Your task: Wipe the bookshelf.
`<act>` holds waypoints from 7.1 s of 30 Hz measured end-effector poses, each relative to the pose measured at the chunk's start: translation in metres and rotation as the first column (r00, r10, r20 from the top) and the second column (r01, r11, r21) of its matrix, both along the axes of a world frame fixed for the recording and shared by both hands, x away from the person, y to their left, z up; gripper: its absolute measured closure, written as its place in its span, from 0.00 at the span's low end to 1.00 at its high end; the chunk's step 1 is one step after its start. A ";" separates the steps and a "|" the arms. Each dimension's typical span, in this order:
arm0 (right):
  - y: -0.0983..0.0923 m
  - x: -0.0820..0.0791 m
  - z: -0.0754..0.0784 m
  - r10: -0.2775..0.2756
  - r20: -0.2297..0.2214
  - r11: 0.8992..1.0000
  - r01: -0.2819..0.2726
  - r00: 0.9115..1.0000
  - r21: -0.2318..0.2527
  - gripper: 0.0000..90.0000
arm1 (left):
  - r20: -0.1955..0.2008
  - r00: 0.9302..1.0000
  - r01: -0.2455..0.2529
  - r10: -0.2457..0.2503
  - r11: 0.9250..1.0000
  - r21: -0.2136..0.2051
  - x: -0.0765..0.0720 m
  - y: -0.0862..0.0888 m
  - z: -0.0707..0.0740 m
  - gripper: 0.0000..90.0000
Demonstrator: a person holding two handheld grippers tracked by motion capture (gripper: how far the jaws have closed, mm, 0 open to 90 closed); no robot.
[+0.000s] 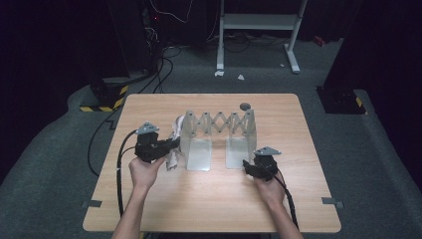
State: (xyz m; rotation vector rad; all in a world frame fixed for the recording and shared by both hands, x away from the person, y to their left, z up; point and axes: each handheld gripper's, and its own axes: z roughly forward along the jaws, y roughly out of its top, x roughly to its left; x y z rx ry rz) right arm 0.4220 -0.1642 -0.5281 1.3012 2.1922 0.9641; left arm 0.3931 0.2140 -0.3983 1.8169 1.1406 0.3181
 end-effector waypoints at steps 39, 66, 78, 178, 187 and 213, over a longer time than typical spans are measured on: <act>0.000 0.000 0.000 0.001 0.002 1.000 -0.001 1.000 -0.002 0.46 | 0.060 0.998 -0.036 0.036 0.999 0.007 0.024 -0.016 0.028 0.91; 0.000 0.000 0.000 -0.004 0.000 1.000 0.004 1.000 -0.001 0.45 | 0.075 0.995 -0.067 0.061 0.996 0.067 0.039 -0.018 0.023 0.91; 0.000 0.000 0.000 -0.004 0.000 1.000 0.004 1.000 -0.001 0.45 | 0.058 0.995 -0.091 0.086 0.993 0.077 0.043 -0.018 0.012 0.91; 0.002 -0.004 0.000 0.044 0.013 0.999 -0.045 0.999 0.009 0.80 | -0.070 0.995 -0.059 0.064 0.996 0.072 0.103 -0.017 -0.019 0.91; 0.002 -0.004 0.000 0.046 0.016 0.999 -0.046 0.999 0.006 0.80 | -0.109 0.992 -0.045 0.055 0.995 0.092 0.104 -0.017 -0.038 0.91; 0.002 -0.004 0.000 0.046 0.018 0.999 -0.046 0.999 0.004 0.80 | -0.228 0.970 -0.047 0.080 0.988 0.147 0.102 -0.024 -0.103 0.91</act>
